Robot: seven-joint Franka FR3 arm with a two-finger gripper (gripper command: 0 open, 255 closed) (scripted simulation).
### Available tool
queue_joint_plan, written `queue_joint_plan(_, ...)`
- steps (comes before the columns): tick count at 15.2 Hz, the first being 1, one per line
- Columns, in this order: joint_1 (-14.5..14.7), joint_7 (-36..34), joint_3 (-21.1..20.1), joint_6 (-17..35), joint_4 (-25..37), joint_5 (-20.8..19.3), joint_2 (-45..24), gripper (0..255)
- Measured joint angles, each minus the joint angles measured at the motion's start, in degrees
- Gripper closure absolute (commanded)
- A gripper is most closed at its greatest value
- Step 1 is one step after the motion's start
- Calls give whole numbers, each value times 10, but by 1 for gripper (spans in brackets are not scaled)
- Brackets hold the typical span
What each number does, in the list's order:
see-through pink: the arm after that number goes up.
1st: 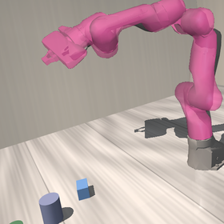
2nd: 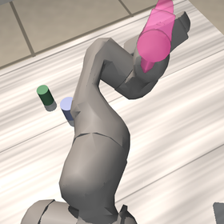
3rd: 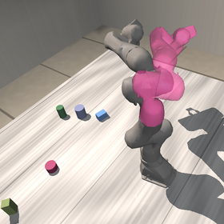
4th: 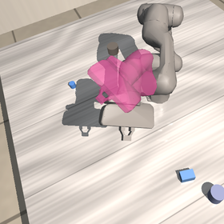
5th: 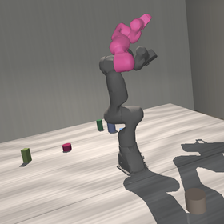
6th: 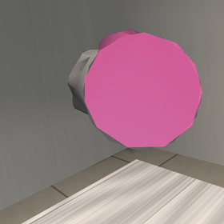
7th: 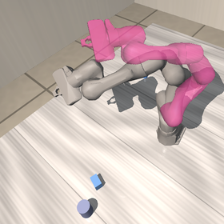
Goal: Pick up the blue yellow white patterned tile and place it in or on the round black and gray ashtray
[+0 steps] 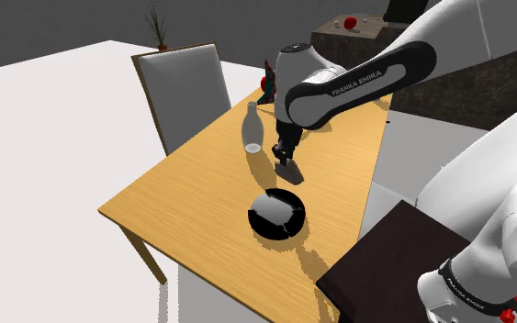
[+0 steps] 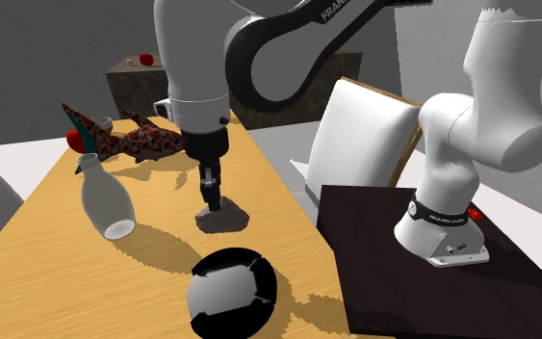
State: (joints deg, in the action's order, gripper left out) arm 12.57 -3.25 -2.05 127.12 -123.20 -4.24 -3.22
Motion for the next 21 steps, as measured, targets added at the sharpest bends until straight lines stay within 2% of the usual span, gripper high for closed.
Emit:
queue_joint_plan(5,29,-56,-26,-13,9,-2,1,255)
queue_joint_plan(21,32,-75,-25,93,-31,-17,-67,255)
